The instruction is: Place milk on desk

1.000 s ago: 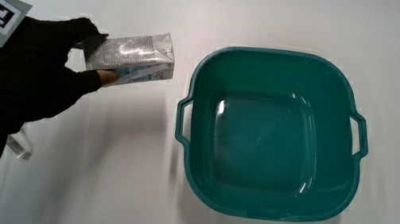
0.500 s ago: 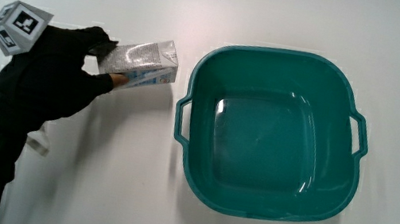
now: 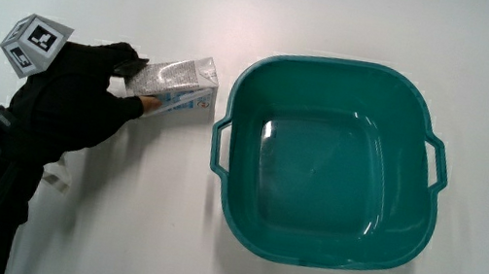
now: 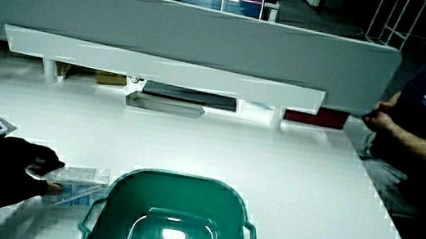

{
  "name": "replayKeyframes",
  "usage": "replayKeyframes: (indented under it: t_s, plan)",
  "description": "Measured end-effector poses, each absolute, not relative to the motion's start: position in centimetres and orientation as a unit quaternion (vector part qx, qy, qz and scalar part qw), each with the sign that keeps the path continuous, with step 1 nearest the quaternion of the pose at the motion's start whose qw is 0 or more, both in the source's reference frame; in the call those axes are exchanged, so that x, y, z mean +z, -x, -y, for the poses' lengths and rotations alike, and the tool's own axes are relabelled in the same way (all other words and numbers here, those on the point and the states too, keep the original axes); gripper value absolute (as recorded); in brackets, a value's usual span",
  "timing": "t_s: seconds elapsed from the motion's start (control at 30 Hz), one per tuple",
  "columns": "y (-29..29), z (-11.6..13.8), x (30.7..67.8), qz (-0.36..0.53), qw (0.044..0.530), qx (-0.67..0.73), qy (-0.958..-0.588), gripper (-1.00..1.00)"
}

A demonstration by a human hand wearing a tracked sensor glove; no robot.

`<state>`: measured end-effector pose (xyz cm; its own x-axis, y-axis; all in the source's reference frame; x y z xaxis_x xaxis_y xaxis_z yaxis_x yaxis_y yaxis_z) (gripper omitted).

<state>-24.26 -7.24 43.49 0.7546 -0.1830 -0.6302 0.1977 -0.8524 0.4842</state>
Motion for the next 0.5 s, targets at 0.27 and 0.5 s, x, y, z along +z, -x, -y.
replayKeyframes:
  t_s: [0.27,0.5]
  plan:
    - [24.7,7.0,44.2,0.008,0.276,-0.374,-0.885,0.0]
    - [25.2,6.6,45.1,0.023,0.292,-0.389,-0.873,-0.24]
